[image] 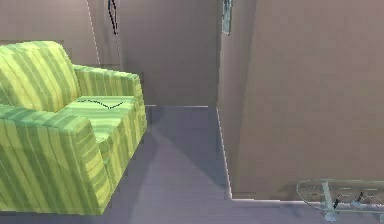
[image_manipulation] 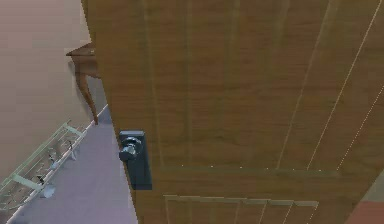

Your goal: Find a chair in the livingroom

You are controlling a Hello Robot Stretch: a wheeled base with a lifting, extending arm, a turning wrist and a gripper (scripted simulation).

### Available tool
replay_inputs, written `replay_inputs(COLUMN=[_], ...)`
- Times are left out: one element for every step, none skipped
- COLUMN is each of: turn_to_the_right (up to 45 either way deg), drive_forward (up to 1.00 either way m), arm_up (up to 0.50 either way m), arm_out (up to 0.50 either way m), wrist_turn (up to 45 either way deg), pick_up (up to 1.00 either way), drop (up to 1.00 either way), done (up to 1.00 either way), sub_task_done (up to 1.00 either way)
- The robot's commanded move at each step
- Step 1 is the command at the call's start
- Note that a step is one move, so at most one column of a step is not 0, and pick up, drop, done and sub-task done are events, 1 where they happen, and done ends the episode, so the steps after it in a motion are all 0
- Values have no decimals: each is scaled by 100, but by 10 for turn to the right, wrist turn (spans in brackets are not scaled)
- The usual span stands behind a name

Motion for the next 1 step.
replay_inputs(turn_to_the_right=[60], drive_forward=[0], arm_up=[0], arm_out=[0], wrist_turn=[0], pick_up=[0], drop=[0], done=[0], sub_task_done=[0])
